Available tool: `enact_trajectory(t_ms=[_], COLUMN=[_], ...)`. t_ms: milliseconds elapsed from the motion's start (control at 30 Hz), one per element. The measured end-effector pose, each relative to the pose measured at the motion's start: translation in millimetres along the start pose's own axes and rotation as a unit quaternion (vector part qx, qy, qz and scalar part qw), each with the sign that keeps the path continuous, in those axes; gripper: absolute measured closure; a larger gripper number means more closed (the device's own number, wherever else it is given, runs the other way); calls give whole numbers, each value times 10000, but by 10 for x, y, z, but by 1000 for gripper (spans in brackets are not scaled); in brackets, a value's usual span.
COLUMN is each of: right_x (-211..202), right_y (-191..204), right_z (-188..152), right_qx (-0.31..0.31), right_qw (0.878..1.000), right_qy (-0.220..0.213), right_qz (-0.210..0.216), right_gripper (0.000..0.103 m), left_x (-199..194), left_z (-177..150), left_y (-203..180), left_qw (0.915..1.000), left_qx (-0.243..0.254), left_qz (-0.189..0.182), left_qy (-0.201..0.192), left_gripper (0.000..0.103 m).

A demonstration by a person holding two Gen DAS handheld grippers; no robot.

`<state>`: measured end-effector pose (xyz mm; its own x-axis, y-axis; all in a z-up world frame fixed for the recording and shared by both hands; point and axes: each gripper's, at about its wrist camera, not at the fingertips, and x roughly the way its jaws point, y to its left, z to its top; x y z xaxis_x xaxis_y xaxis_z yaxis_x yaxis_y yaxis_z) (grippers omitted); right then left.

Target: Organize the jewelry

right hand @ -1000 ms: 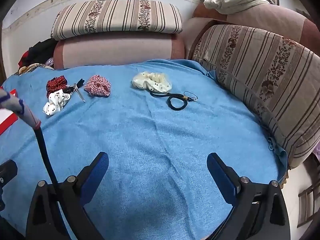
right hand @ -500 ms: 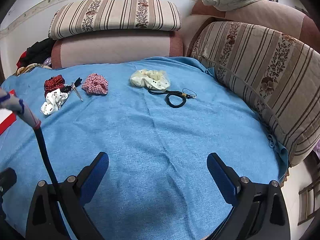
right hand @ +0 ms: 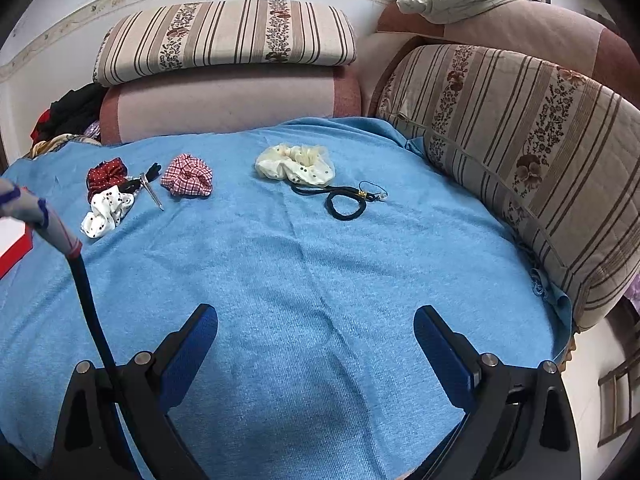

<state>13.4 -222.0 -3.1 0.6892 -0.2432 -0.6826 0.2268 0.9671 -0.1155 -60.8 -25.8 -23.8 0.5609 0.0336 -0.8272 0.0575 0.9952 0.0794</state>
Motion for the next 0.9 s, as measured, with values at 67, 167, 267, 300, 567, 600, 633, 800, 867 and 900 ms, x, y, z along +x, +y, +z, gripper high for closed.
enact_trajectory(t_ms=[67, 167, 267, 300, 567, 600, 633, 800, 867, 900], right_x=[-17, -47, -85, -105, -156, -158, -160, -210, -209, -192], right_y=[-11, -22, -42, -52, -53, -46, -45, -49, -50, -59], right_z=[15, 36, 64, 77, 146, 158, 162, 264, 302, 332], right_qx=[3, 3, 45, 56, 44, 32, 24, 17, 40, 81], right_qw=[10000, 10000, 9999, 9999, 9997, 9997, 9997, 9989, 9987, 9987], right_qy=[-22, -70, -108, -126, -224, -238, -247, -463, -495, -482], right_qz=[9, -2, -8, -11, -21, -26, -20, 12, 108, 161], right_gripper=[3, 3, 3, 3, 3, 3, 3, 3, 3, 3], left_x=[-63, -174, -277, -291, -386, -384, -379, -362, -371, -383], left_z=[-23, -57, -68, -60, -31, -19, -8, 40, 78, 98], left_y=[-6, 13, 4, 1, -18, -27, -35, -70, -63, -52], left_qw=[9999, 9994, 9986, 9984, 9949, 9952, 9955, 9957, 9959, 9958], left_qx=[7, -24, -25, -24, 44, 62, 74, 136, 131, 105], left_qz=[-70, -265, -419, -457, -891, -863, -836, -821, -777, -764], left_qy=[-73, -200, -314, -329, -459, -457, -444, -395, -442, -492], left_gripper=[0, 0, 0, 0, 0, 0, 0, 0, 0, 0])
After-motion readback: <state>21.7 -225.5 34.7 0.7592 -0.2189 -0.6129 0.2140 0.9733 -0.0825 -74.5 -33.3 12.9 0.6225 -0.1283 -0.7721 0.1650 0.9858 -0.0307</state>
